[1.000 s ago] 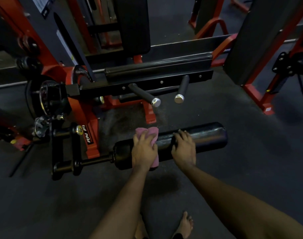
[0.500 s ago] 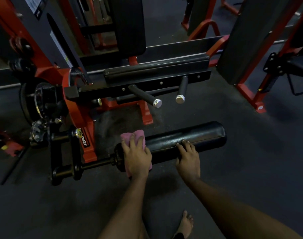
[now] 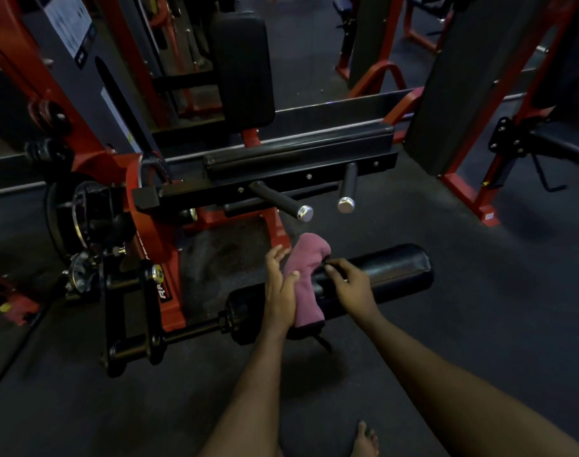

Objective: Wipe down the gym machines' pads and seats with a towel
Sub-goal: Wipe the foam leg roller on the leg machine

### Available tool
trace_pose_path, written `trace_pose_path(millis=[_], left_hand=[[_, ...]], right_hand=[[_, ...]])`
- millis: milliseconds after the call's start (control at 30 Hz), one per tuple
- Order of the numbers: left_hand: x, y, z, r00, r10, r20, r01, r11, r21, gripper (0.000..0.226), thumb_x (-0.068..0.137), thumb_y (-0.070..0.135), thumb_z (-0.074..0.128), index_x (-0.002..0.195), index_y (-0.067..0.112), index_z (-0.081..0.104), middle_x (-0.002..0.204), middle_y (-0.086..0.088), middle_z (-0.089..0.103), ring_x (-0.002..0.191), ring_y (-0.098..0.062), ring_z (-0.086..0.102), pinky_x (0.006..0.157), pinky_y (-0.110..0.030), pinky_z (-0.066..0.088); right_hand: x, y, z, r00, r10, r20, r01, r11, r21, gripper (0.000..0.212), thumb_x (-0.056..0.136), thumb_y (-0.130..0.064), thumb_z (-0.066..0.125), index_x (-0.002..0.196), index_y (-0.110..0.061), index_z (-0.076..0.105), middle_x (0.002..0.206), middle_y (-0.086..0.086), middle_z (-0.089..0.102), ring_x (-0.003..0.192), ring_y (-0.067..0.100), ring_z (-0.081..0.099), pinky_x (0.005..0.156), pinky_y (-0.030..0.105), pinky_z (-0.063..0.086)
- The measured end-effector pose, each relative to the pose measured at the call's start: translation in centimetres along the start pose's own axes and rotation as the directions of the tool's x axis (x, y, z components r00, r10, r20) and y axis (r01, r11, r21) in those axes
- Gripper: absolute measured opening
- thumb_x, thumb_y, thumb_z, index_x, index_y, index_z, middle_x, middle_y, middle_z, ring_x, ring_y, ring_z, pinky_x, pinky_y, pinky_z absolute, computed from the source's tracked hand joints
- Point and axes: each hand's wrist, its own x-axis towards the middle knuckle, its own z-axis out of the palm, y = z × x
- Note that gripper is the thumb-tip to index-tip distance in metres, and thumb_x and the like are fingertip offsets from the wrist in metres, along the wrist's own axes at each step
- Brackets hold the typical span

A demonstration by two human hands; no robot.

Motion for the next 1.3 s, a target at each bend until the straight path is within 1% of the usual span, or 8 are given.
trace_pose_path(millis=[133,300,467,567,667,867,1067,1300], left_hand=[[-0.1,1.4,-2.3,0.999,0.007,0.052,0.002,0.984,-0.179,0.056,0.085,0.013,0.045,0.136,0.032,0.033,0.135,-0.003,0.054,0.117,-0.013,0.061,0.091,-0.029,0.054],[0.0,1.7,-6.7,0.986,-0.067,-0.154,0.081,0.993,0.086,0.041,0.093,0.003,0.048,0.125,0.028,0.05,0.12,-0.001,0.063,0.105,-0.012,0.063,0.071,-0.013,0.046],[-0.1,-1.1,-7.6,0.978,0.019,-0.208,0.088,0.866,0.493,0.043,0.102,0.032,0.05,0.145,0.032,0.045,0.15,0.003,0.042,0.136,-0.018,0.042,0.1,-0.027,0.038],[-0.8,-2.8,-4.5,0.993,-0.074,-0.092,0.118,0.626,0.771,0.069,0.097,0.064,0.041,0.158,0.041,0.017,0.169,0.003,0.002,0.152,-0.027,0.008,0.119,-0.05,0.02],[-1.4,-4.0,-1.5,0.988,-0.099,-0.116,0.147,0.417,0.897,0.081,0.092,0.071,0.043,0.16,0.038,0.014,0.169,-0.005,0.001,0.151,-0.041,0.011,0.119,-0.059,0.017],[-1.0,-5.5,-4.7,0.982,0.005,-0.188,0.172,0.383,0.908,0.058,0.098,0.049,0.048,0.153,0.033,0.039,0.164,-0.008,0.026,0.145,-0.042,0.031,0.117,-0.058,0.028],[-0.6,-5.3,-0.2,0.944,0.047,-0.327,0.271,0.457,0.847,0.054,0.088,0.036,0.06,0.14,0.025,0.057,0.153,-0.009,0.046,0.137,-0.044,0.039,0.111,-0.053,0.037],[-0.4,-4.9,4.4,0.998,0.029,0.052,-0.059,0.386,0.921,0.062,0.089,0.047,0.048,0.147,0.025,0.049,0.155,-0.01,0.042,0.135,-0.04,0.043,0.107,-0.05,0.043]], right_hand=[[0.2,-4.5,3.1,0.944,0.137,0.301,-0.245,0.902,0.356,0.038,0.105,-0.037,0.052,0.141,-0.025,0.047,0.12,-0.002,0.068,0.102,0.008,0.07,0.081,0.025,0.058],[0.7,-4.4,6.8,0.969,0.115,0.22,-0.119,0.993,0.003,0.063,0.094,-0.054,0.065,0.144,-0.032,0.033,0.129,0.003,0.064,0.115,0.024,0.064,0.098,0.049,0.054],[0.4,-3.0,8.6,0.941,0.107,0.322,-0.077,0.991,-0.106,0.052,0.097,-0.03,0.067,0.145,-0.028,0.048,0.118,0.001,0.069,0.106,0.019,0.068,0.088,0.027,0.056],[0.1,-1.2,7.6,0.999,0.033,0.044,-0.023,0.98,-0.2,0.029,0.098,-0.015,0.059,0.124,-0.021,0.071,0.113,0.002,0.075,0.105,0.019,0.069,0.091,0.027,0.053],[-0.7,0.7,4.7,0.962,0.035,-0.269,-0.149,0.896,-0.418,0.034,0.092,-0.012,0.058,0.123,-0.02,0.069,0.125,0.004,0.068,0.119,0.026,0.058,0.098,0.042,0.049],[-1.7,5.6,-1.3,0.983,-0.024,-0.18,-0.108,0.718,-0.688,0.047,0.102,-0.039,0.053,0.148,-0.032,0.049,0.16,0.005,0.038,0.149,0.032,0.027,0.112,0.052,0.036],[-0.7,6.5,-3.4,0.991,-0.086,-0.099,-0.013,0.684,-0.729,0.043,0.1,-0.038,0.057,0.143,-0.033,0.057,0.148,0.003,0.051,0.13,0.029,0.043,0.097,0.046,0.047],[0.4,7.0,-5.4,0.986,-0.167,0.002,0.105,0.61,-0.785,0.045,0.094,-0.034,0.062,0.14,-0.035,0.06,0.135,-0.001,0.059,0.116,0.023,0.049,0.086,0.042,0.045]])
